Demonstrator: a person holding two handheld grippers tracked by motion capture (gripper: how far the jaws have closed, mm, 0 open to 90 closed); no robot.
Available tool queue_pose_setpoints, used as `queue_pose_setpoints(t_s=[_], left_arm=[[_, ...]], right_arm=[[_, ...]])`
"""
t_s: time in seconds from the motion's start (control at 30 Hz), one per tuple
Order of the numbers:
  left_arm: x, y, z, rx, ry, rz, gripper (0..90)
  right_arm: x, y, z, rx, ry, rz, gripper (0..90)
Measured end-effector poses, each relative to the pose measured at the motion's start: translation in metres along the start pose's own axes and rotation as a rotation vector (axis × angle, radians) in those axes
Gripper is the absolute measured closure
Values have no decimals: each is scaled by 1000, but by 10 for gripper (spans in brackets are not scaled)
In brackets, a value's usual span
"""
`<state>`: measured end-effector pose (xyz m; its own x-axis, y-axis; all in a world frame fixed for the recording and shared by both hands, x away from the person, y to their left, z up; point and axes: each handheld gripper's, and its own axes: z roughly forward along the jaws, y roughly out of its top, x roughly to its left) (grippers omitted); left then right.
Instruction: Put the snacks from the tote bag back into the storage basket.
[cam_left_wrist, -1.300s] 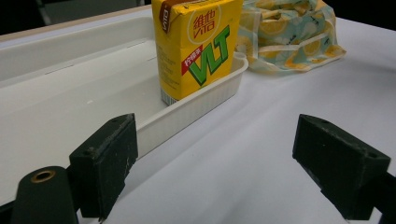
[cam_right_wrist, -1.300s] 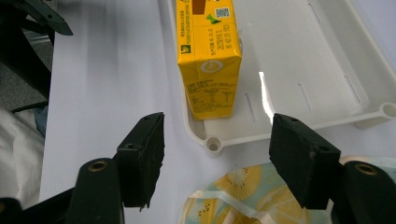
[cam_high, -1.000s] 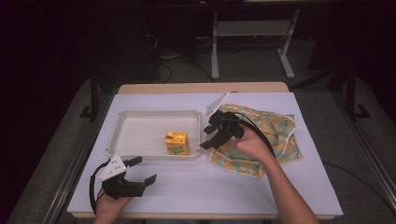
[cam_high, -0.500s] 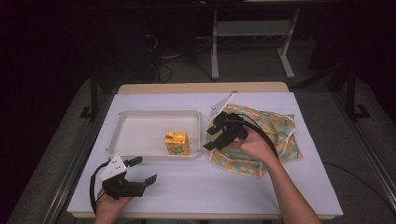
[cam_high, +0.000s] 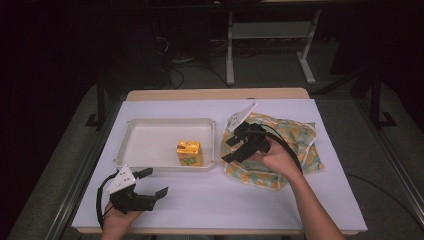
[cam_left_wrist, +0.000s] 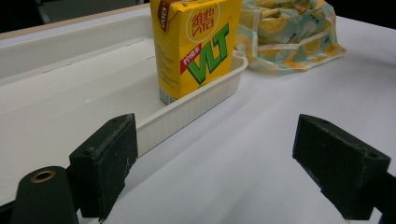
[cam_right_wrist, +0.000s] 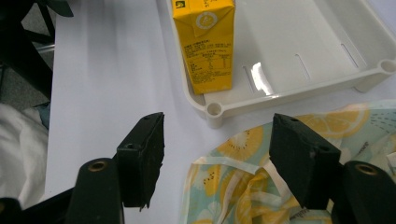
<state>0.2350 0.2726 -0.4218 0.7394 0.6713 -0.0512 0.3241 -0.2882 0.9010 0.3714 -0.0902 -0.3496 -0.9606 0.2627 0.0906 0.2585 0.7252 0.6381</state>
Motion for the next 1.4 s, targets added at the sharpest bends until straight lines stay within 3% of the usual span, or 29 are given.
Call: queue_pose_setpoints(t_s=[0.47,1.4], left_arm=[[-1,0,1,2,-3,2,140],[-1,0,2,11,-2,7,140]], right_arm=[[-1,-22,-7,-3,-1,35,347],[8,-76,-34,-69,-66,125,349]])
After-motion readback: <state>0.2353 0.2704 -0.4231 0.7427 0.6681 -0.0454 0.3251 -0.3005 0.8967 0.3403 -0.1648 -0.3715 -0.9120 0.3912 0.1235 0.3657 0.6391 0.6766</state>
